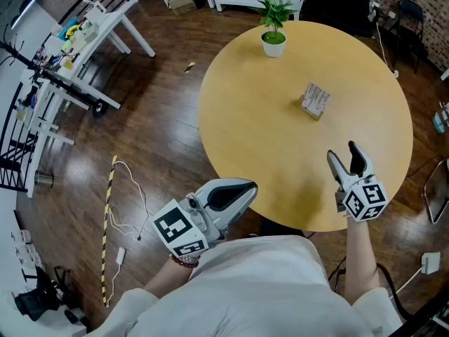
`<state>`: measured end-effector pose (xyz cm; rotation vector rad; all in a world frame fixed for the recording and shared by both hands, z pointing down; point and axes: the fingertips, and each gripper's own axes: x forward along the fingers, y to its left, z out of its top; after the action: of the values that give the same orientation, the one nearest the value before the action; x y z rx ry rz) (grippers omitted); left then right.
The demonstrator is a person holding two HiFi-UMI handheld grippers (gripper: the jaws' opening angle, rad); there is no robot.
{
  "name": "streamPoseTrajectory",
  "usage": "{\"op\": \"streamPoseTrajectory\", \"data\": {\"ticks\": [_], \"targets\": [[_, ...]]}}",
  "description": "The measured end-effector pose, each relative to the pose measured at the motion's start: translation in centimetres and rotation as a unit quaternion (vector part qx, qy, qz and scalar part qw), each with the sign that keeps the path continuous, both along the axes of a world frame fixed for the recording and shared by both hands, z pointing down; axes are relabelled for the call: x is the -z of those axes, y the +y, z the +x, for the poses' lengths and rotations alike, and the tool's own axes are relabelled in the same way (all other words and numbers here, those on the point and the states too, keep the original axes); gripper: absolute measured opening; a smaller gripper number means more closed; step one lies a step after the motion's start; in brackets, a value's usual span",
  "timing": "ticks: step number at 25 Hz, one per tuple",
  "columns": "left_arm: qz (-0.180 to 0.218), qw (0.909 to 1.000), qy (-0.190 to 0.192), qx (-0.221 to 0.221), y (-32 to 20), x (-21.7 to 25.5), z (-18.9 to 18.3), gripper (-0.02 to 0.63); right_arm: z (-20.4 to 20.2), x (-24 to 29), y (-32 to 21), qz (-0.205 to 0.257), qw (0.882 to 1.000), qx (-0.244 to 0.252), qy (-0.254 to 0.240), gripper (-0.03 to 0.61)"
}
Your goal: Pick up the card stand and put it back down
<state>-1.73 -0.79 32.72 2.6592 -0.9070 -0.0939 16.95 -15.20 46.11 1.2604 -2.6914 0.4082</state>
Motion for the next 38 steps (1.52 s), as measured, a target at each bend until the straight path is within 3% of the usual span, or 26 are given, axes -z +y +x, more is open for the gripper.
{"op": "streamPoseTrajectory", "data": {"ticks": [4, 8, 11, 14, 17, 19, 23, 31, 38], "targets": [[0.004, 0.9993, -0.029, 0.023, -4.7, 0.2, -1.0, -0.011, 0.1, -6.8, -9.8, -0.063, 0.996, -0.008, 0.06, 0.306], [-0.019, 0.9963, -0.048, 0.069, -6.8, -1.6, -2.8, -0.011, -1.4, -11.5, -16.2, -0.096, 0.99, 0.029, 0.1, 0.308], [-0.039, 0.9911, -0.09, 0.091, -6.8, -3.5, -4.0, -0.011, -4.0, -14.3, -18.3, -0.105, 0.987, 0.062, 0.107, 0.308], [-0.056, 0.99, -0.092, 0.091, -7.5, -4.5, -3.6, -0.012, -6.1, -15.4, -19.6, -0.105, 0.986, 0.09, 0.098, 0.306], [-0.073, 0.9884, -0.091, 0.097, -8.8, -5.7, -3.5, -0.011, -6.7, -16.1, -20.5, -0.098, 0.984, 0.099, 0.109, 0.264], [-0.074, 0.9869, -0.095, 0.106, -9.6, -5.8, -3.9, -0.011, -6.9, -16.3, -20.8, -0.083, 0.983, 0.104, 0.125, 0.161], [-0.068, 0.9853, -0.097, 0.124, -10.9, -5.2, -4.8, -0.011, -7.6, -16.4, -20.8, -0.068, 0.979, 0.128, 0.142, 0.137], [-0.063, 0.9874, -0.083, 0.119, -9.9, -5.2, -4.7, -0.011, -6.1, -10.4, -19.9, -0.049, 0.993, 0.08, 0.07, 0.129], [-0.022, 0.9946, -0.069, 0.074, -8.0, -2.7, -4.5, -0.011, -4.5, 2.2, -10.9, 0.022, 0.996, 0.082, 0.001, 0.129]]}}
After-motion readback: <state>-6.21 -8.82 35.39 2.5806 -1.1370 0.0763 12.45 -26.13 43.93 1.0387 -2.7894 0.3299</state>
